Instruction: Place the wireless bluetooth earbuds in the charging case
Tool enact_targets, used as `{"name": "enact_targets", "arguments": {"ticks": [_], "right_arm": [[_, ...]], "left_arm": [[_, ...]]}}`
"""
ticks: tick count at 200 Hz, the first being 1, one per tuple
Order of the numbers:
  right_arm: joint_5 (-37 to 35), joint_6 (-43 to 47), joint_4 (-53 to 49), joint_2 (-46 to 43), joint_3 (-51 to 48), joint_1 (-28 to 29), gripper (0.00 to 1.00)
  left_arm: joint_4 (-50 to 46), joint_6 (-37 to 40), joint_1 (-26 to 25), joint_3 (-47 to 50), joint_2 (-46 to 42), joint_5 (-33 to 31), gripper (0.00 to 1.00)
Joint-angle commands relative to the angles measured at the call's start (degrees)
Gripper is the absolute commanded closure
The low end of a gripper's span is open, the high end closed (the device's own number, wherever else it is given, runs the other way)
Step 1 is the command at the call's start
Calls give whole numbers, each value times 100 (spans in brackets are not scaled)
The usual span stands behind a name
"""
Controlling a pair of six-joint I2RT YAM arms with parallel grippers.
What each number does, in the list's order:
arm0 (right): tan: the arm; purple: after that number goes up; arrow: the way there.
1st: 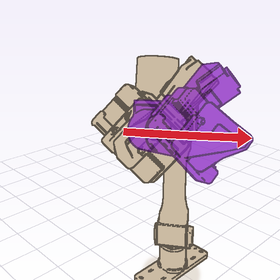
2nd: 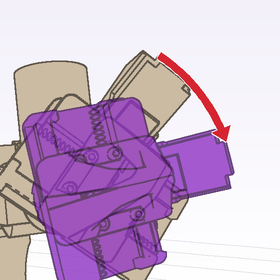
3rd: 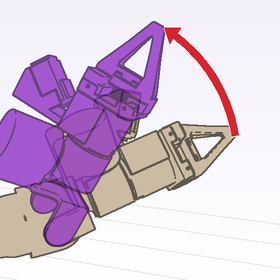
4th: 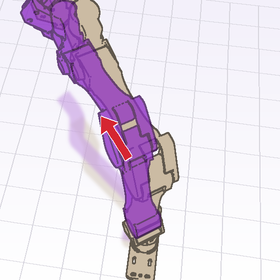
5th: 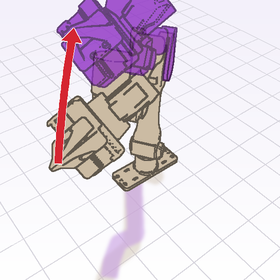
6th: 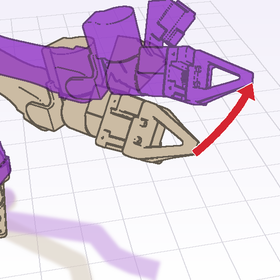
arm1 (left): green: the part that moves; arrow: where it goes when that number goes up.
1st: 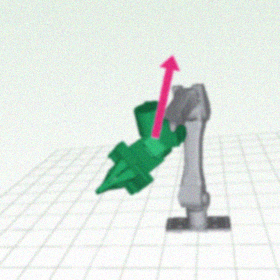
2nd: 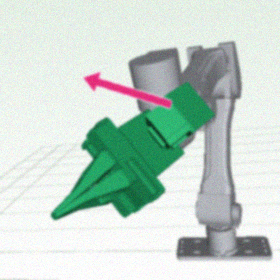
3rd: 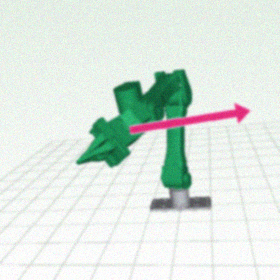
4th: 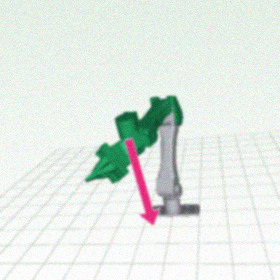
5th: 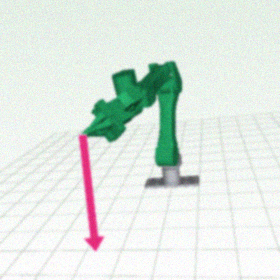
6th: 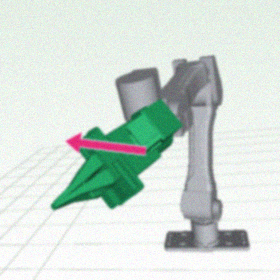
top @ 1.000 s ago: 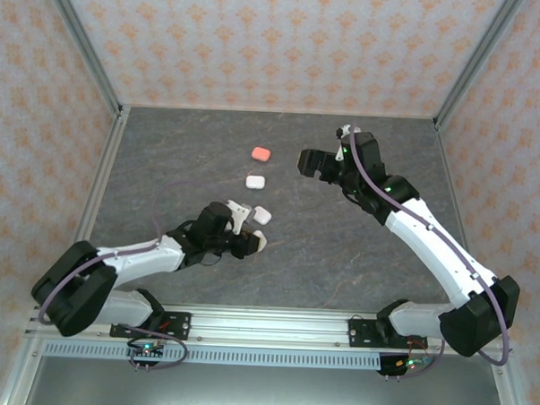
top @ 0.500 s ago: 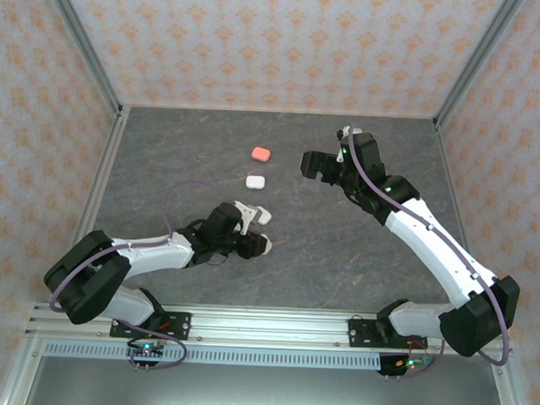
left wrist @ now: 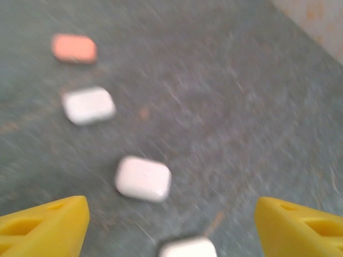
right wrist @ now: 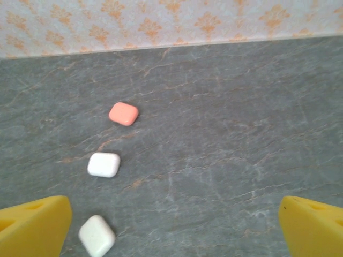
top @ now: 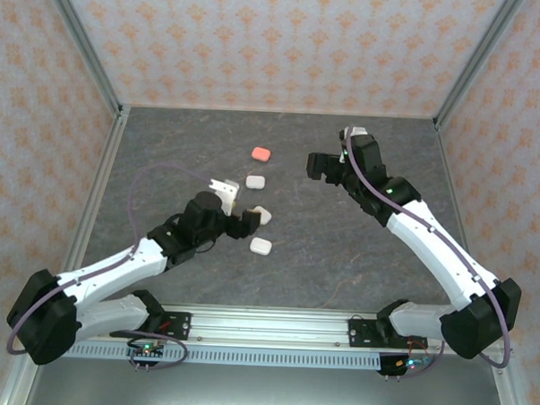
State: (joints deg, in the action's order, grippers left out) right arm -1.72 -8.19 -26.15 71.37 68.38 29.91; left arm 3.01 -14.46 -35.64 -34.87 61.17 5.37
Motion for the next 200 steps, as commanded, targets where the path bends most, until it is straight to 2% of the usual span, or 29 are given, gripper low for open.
{"name": "enact_targets", "arguments": {"ticks": [1, 22, 54, 89, 104, 109, 119, 136, 164, 186, 200], "right_arm": [[-945, 468, 465, -148, -328, -228, 1], [-1671, 462, 1014, -121, -749, -733, 1], [-1740, 225, 2438, -117, -1871, -1791, 1], [-2430, 855, 4059, 545, -2861, -2168, 1], [-2131, 927, 4883, 857, -3235, -2212, 1], [-1897, 1193, 5165, 935, -3359, -2209, 1], [-1529, 1311, 4834, 955, -3273, -2217, 1], [-1279, 1318, 5333, 977, -3637, -2248, 1], [-1031, 1339, 7580, 1337, -4761, -2325, 1], [-654, 1298, 8014, 1642, -4857, -2490, 1], [-299, 1355, 7482, 1517, -4708, -2551, 1]], "left_arm": [[-162, 268, 502, -239, -109, -928, 17], [-337, 207, 1053, -405, -114, -1840, 16], [83, 231, 1903, -364, -68, -2484, 14], [413, 460, 2190, -358, 307, -3147, 11], [546, 593, 2194, -311, 483, -3285, 11], [581, 630, 2201, -289, 521, -3333, 11], [652, 695, 2205, -230, 591, -3444, 11], [855, 811, 2217, -88, 696, -3512, 11], [1369, 1191, 2219, 190, 899, -3387, 11], [2010, 1584, 2219, 504, 1039, -3132, 11], [2546, 1792, 2228, 749, 1183, -3032, 11]]}}
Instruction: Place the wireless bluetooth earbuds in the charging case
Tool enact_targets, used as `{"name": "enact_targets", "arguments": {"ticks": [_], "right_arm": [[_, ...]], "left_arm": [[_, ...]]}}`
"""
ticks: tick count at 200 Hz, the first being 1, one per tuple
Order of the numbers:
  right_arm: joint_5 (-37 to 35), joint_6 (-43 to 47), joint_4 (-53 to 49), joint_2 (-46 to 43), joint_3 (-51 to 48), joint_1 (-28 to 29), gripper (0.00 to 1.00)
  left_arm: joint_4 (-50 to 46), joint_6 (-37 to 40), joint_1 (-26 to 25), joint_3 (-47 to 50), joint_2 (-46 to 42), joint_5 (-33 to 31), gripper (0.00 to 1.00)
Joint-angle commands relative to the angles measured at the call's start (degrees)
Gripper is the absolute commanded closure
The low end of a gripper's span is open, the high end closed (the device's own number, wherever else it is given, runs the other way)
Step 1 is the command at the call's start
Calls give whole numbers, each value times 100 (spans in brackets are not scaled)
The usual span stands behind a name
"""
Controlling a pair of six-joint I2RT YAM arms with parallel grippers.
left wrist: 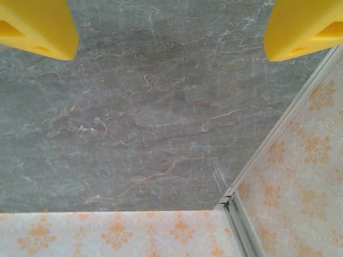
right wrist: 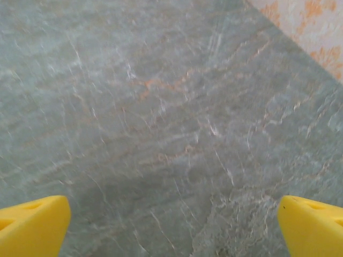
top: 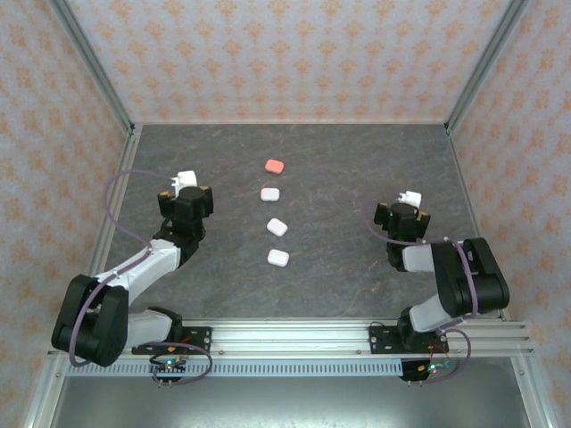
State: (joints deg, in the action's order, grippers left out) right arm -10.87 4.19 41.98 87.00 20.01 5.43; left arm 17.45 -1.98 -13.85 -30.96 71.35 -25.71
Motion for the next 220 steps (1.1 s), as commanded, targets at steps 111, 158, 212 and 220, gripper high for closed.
{"name": "enact_targets", "arguments": {"ticks": [111, 158, 212, 220], "right_arm": [[1237, -173, 195, 10, 414, -515, 1], [1069, -110, 207, 5, 400, -420, 1], [1070, -111, 158, 15, 438, -420, 1], [1069, -111, 163, 14, 438, -420, 1]], "left_arm": [[2627, 88, 1209, 752, 1404, 1909, 0], [2662, 110, 1200, 757, 1408, 1895, 0], [2650, 126, 1184, 749, 1414, 1871, 0], [2649, 135, 1186, 749, 1414, 1870, 0]]}}
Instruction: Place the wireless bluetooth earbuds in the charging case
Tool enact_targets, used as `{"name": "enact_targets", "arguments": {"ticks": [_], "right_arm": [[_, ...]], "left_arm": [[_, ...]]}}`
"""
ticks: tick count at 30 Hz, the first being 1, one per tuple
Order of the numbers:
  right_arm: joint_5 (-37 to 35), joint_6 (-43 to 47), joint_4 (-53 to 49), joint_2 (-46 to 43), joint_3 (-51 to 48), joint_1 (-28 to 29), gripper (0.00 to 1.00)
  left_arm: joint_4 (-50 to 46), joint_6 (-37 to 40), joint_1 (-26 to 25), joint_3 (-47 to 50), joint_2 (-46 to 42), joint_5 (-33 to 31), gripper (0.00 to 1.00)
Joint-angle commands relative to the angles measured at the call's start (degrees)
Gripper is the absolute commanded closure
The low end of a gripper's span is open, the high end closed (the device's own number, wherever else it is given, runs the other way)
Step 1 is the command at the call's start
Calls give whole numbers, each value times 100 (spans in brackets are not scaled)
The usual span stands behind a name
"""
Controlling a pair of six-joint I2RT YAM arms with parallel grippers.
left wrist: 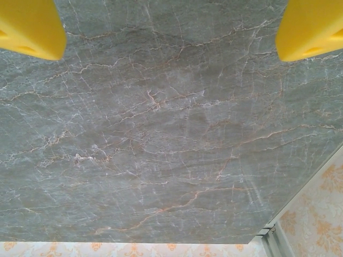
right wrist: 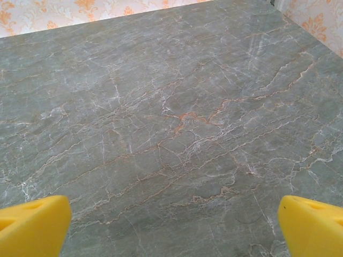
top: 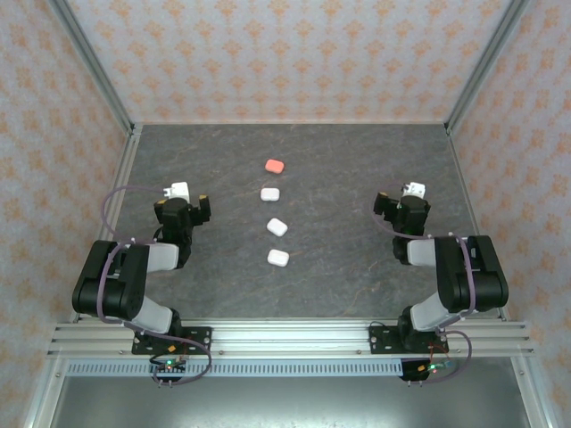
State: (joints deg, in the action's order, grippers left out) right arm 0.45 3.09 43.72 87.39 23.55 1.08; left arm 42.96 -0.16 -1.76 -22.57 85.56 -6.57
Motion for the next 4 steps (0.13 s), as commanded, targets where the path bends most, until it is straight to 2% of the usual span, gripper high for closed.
{"name": "enact_targets", "arguments": {"ticks": [1, 4], "right_arm": [[-59, -2, -8, -27, 82, 15, 1], [-63, -3, 1, -35, 71, 15, 1]], "left_arm": [[98, -46, -25, -90, -6, -41, 0], [92, -42, -35, -99, -4, -49, 0]]}}
